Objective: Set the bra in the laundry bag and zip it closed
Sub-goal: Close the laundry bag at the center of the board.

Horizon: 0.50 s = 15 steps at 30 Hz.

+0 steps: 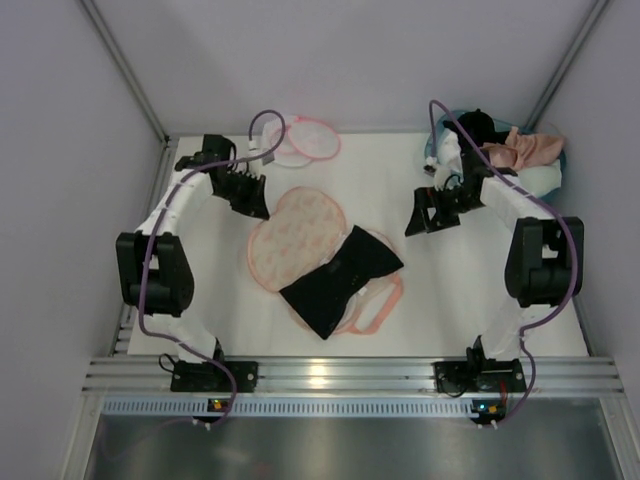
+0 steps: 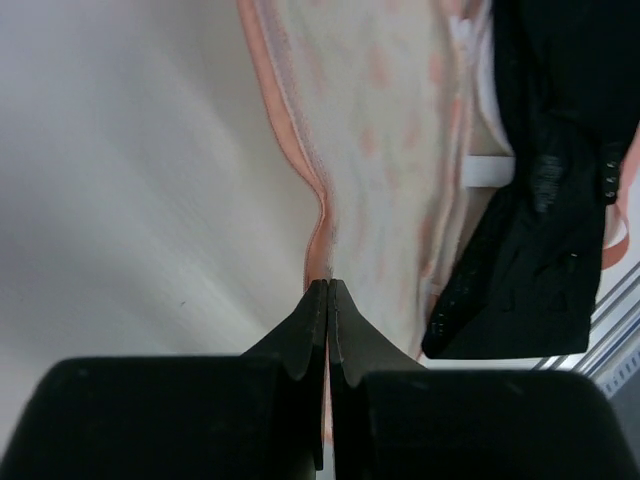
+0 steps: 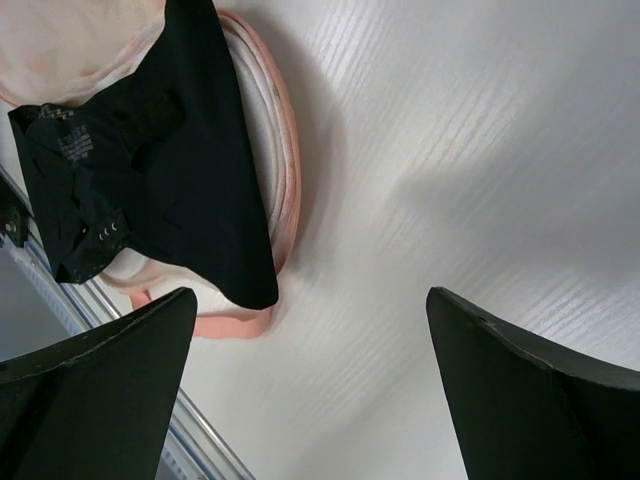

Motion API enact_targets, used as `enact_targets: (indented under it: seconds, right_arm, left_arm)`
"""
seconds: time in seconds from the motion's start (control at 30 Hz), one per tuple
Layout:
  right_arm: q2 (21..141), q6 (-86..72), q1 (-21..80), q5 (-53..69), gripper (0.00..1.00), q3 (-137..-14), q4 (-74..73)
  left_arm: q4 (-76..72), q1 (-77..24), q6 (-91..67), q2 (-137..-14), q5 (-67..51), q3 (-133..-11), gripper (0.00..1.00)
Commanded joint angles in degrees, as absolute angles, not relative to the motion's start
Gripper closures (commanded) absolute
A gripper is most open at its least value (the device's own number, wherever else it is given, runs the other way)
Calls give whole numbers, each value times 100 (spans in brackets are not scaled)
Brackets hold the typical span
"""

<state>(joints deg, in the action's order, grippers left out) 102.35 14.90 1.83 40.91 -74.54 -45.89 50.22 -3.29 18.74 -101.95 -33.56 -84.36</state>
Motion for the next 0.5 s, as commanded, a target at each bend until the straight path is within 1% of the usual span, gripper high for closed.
enact_targets:
  seconds: [0.0, 0.03, 0.1, 0.13, 0.2, 0.23, 0.33, 0.47]
  right_arm:
    - [9940, 1556, 53, 4429, 1, -7383, -4517]
    - [9940, 1564, 61, 4447, 1, -7348, -4526]
    - [9949, 1617, 61, 4465, 1, -7330, -4596]
    - [9958, 1678, 53, 4474, 1, -7347, -4666]
    - [10028, 1836, 35, 4482, 1, -7383, -4824]
    - [10037, 1889, -130, 4474, 2, -7409, -4938]
    - [10028, 1995, -211, 4395, 4, -7427, -4966]
    - [10203, 2109, -404, 4386, 7, -7637, -5167]
  left_arm:
    - [5221, -939, 2004, -9327, -3657, -8403, 100]
    - [5212, -1306, 1995, -9203, -3604, -8289, 100]
    - [5212, -1738, 1899, -8904, -3577, -8174, 100]
    - [5212, -2158, 1872, -8834, -3577, -8069, 100]
    - [5203, -2617, 1811, -8684, -3473, -7998, 100]
    - [5203, -3045, 1793, -8675, -3393, -7955, 100]
    - [5203, -3680, 1644, -8929, -3445, -7910, 100]
    - [5168, -4235, 1556, -9963, -3656, -8033, 100]
